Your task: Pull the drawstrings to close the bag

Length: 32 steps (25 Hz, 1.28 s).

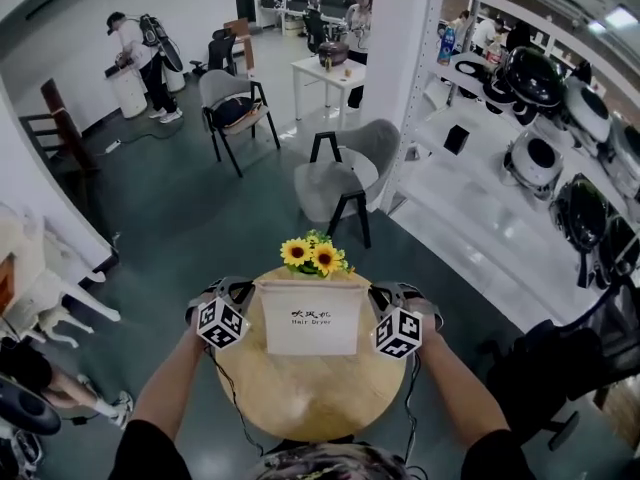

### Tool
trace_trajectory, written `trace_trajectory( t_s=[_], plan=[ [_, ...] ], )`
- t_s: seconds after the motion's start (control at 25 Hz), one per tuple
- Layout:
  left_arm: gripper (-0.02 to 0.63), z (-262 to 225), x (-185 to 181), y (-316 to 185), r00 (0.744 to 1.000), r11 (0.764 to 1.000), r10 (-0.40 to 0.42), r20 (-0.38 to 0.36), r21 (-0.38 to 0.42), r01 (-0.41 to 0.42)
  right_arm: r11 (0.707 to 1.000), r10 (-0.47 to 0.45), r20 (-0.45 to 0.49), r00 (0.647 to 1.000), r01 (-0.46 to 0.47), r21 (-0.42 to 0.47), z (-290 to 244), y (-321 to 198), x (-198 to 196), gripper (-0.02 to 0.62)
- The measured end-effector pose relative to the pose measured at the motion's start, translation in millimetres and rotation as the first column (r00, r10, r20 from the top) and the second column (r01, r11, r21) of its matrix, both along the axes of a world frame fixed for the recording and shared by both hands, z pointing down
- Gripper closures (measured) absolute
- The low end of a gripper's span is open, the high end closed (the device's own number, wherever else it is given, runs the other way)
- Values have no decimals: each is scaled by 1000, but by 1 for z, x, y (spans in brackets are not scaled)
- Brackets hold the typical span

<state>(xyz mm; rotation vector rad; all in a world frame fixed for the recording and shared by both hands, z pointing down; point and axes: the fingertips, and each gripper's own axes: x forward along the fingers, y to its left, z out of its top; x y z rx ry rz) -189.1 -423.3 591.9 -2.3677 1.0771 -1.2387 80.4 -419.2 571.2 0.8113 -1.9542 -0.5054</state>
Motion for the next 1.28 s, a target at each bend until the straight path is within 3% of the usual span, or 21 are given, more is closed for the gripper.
trace_trajectory(
  t_s=[0.56, 1.28],
  plan=[
    [588, -90, -6, -28, 1000, 989, -12, 4, 147, 12, 986, -7, 6, 1000, 6, 168, -93, -30, -4, 584],
    [588, -192, -6, -56, 999, 952, -13, 43, 305, 0, 939, -2, 6, 1000, 0, 343, -199, -55, -2, 584]
  ],
)
